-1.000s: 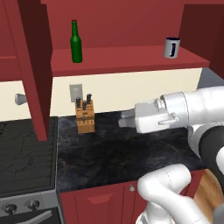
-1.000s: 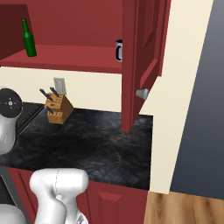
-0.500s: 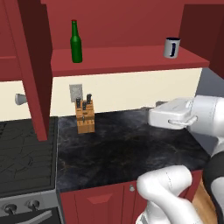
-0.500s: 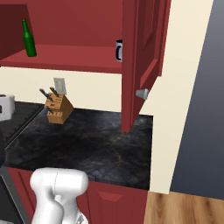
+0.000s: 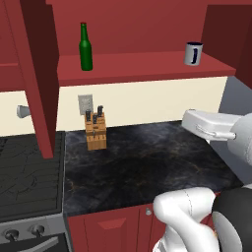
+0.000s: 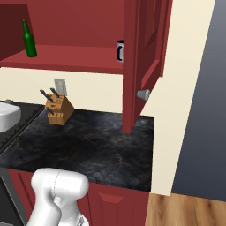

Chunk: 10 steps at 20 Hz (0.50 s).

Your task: Open the cabinet directly in front. Then move the beer and the mug to the dining counter with the jar on it.

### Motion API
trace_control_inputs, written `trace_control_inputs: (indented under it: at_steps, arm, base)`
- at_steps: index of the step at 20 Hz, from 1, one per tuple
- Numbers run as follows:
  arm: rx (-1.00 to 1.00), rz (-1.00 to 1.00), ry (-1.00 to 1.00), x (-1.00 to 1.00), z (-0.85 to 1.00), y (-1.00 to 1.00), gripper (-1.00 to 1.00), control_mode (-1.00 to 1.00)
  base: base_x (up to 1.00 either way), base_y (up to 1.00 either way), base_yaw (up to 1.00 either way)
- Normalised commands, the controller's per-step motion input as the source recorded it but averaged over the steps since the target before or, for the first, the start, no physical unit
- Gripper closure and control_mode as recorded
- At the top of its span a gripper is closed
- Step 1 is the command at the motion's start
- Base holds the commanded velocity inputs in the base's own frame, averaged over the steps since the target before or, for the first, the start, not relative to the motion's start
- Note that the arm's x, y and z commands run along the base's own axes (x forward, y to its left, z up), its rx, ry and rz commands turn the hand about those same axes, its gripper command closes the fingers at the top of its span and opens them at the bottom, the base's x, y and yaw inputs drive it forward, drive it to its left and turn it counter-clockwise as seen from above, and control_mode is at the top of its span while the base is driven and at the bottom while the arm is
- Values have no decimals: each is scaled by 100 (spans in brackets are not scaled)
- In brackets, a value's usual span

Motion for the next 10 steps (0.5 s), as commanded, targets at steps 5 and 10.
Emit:
trace_control_inputs:
  at_steps: [5, 10]
  arm:
    - [0, -2, -2, 0, 0, 0, -100, -100]
    - [0, -3, -6, 0, 4, -13, -100, -100]
  base:
    - [0, 0, 0]
    - [0, 0, 0]
